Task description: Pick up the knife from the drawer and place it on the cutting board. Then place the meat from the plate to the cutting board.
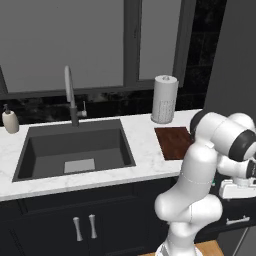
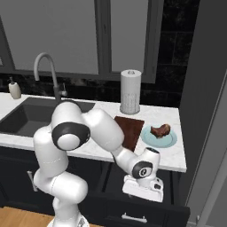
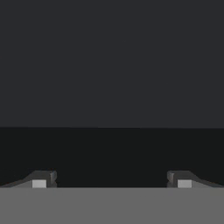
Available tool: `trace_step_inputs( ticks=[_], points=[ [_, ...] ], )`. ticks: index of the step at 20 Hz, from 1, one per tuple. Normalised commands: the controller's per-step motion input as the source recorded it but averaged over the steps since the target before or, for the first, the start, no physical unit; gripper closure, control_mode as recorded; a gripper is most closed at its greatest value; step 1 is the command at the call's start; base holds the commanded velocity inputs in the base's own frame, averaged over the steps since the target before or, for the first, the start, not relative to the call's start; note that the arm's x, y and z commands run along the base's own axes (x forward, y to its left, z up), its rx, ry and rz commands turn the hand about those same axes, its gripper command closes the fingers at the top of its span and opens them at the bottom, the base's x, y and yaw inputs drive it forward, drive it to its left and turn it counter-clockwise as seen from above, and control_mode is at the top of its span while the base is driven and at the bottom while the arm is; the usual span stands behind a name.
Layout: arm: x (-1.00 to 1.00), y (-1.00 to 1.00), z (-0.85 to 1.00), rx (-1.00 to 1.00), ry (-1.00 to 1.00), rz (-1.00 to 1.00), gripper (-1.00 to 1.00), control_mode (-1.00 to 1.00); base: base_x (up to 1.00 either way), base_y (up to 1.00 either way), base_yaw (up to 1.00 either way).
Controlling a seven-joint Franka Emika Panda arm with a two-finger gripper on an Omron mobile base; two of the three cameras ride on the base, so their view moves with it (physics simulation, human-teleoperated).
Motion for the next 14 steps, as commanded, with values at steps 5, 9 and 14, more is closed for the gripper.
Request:
trace_step_inputs(
  ticks=[5,9,14],
  points=[
    [-0.37,-0.01,0.0,0.07,-0.04,0.1,-1.0,-1.0,0.0,0.0,0.0],
    [-0.29,0.0,0.0,0.05,-0.02,0.07,-1.0,-1.0,0.0,0.0,0.0],
    [-0.12,-0.02,0.0,0.06,0.0,0.05,-1.0,-1.0,0.0,0.0,0.0]
  ],
)
